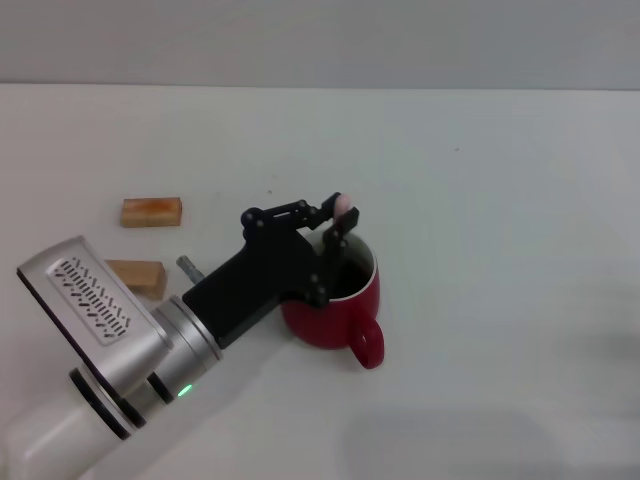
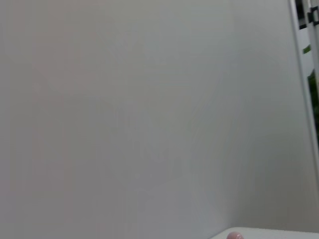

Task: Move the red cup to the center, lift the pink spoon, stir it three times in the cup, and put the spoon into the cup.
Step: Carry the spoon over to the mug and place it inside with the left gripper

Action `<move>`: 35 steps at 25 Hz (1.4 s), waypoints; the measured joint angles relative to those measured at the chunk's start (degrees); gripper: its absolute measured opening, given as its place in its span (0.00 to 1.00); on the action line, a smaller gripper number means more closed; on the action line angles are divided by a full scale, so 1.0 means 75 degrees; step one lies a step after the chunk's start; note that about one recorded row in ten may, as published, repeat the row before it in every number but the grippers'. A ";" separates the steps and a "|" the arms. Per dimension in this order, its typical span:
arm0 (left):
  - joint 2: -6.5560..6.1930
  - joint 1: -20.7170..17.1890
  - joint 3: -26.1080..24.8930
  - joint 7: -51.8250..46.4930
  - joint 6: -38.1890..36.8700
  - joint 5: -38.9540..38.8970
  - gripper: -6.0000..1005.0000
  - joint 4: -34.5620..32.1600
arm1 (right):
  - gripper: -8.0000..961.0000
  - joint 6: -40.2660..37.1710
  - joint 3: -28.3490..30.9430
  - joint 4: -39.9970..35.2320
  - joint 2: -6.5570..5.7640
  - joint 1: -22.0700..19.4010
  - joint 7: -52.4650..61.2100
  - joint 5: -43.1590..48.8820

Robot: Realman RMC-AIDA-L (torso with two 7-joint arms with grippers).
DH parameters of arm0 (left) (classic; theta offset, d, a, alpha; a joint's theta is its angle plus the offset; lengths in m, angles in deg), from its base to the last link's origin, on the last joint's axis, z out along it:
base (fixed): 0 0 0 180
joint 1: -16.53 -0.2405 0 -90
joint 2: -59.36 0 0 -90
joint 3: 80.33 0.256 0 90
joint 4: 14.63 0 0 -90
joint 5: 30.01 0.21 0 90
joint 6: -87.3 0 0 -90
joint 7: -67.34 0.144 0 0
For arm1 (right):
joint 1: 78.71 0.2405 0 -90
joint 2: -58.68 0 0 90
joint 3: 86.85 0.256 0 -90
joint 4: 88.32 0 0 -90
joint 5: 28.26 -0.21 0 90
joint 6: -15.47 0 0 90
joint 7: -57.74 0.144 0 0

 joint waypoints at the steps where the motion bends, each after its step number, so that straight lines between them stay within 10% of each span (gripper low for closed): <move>1: 0.0003 0.0003 0.0045 -0.0009 -0.0001 0.0000 0.14 -0.0017 | 0.77 0.0007 0.0000 -0.0001 -0.0001 0.0003 0.0000 -0.0001; 35: -0.0023 -0.0303 -0.0146 -0.0031 -0.0107 -0.0039 0.18 -0.0025 | 0.77 0.0087 0.0000 0.0040 0.0007 -0.0043 0.0000 0.0006</move>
